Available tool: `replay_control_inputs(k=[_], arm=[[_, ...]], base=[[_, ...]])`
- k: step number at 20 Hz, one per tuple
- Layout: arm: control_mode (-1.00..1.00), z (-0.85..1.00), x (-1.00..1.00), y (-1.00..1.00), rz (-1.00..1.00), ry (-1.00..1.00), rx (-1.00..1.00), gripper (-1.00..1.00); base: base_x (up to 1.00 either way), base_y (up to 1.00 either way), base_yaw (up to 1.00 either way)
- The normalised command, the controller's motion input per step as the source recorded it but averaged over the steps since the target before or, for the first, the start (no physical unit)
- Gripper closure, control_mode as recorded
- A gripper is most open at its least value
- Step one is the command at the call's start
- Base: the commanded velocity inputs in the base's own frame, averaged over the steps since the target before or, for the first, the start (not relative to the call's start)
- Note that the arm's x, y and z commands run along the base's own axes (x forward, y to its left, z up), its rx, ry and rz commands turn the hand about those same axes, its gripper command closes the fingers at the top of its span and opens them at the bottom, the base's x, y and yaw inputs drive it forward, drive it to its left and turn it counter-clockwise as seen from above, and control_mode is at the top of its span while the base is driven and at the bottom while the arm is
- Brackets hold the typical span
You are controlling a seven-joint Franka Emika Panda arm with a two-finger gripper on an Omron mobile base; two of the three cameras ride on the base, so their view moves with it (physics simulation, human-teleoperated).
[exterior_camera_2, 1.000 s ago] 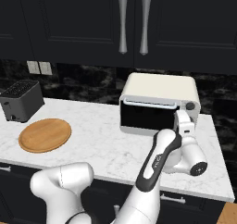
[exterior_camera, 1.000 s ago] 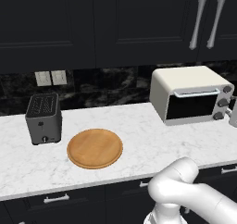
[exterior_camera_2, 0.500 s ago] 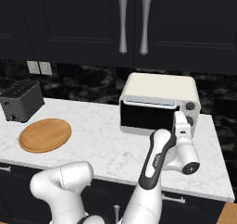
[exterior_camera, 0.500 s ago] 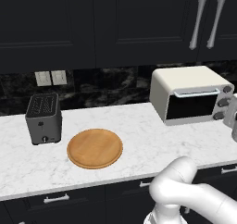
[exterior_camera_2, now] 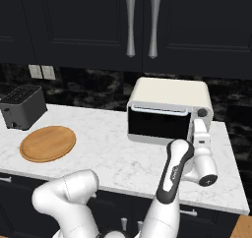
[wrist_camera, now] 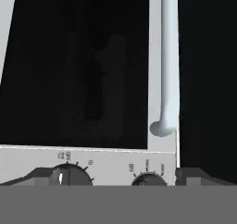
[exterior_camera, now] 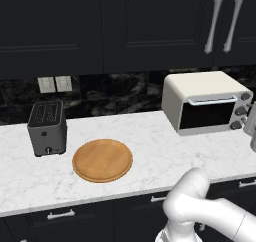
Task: Pick up the kebab skewer and baguette bread, and place them inside the toaster oven. Close the toaster oven door and start by setting the timer.
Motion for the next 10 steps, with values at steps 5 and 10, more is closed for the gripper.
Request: replay_control_inputs(k=[5,10], arm=[[-1.0,-0.18,0.22,-0.08,-0.01,0.0,-0.01,-1.0],[-1.0,-0.19,0.26,0.0,0.0,0.0,-0.02,-1.0]], base=[[0.0,0.0,0.0],[0.0,0.0,0.0]])
